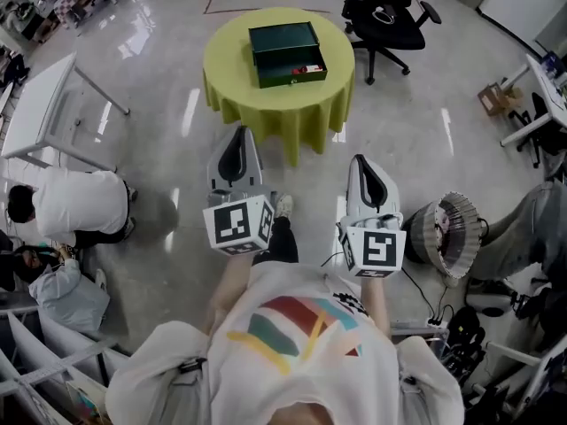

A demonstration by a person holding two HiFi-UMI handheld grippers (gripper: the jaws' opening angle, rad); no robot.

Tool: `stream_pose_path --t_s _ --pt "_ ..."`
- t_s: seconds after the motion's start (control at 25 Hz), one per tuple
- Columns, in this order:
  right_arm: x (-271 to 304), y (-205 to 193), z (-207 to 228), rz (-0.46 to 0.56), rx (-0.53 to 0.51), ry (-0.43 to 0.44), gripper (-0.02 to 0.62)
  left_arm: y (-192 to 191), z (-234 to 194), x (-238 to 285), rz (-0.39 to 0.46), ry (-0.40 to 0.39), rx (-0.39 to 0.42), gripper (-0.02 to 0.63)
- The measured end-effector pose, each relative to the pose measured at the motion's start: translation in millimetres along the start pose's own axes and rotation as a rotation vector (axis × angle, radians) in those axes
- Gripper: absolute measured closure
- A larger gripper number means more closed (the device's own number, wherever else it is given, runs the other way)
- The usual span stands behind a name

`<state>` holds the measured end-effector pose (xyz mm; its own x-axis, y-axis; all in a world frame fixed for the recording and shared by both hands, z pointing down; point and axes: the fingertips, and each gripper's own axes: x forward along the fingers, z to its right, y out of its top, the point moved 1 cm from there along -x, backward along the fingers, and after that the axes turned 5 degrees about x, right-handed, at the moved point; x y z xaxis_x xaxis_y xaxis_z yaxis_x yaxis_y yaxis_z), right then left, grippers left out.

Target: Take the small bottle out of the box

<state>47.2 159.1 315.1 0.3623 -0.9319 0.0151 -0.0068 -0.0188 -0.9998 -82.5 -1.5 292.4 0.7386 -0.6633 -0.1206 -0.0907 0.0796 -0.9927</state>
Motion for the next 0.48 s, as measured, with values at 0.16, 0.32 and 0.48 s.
stream_pose_path --t_s 0.16,0.32,0.48 --pt "68 3 4 -0.032 -0.009 0.027 0.591 -5 -8 74 0.002 -0.064 0.015 0.586" --pt "128 3 12 -0.042 -0.014 0.033 0.591 -11 -12 135 0.014 -0.129 0.056 0.586" --pt "186 0 16 -0.098 -0.023 0.030 0.592 -16 -18 189 -0.006 -0.188 0.064 0.586"
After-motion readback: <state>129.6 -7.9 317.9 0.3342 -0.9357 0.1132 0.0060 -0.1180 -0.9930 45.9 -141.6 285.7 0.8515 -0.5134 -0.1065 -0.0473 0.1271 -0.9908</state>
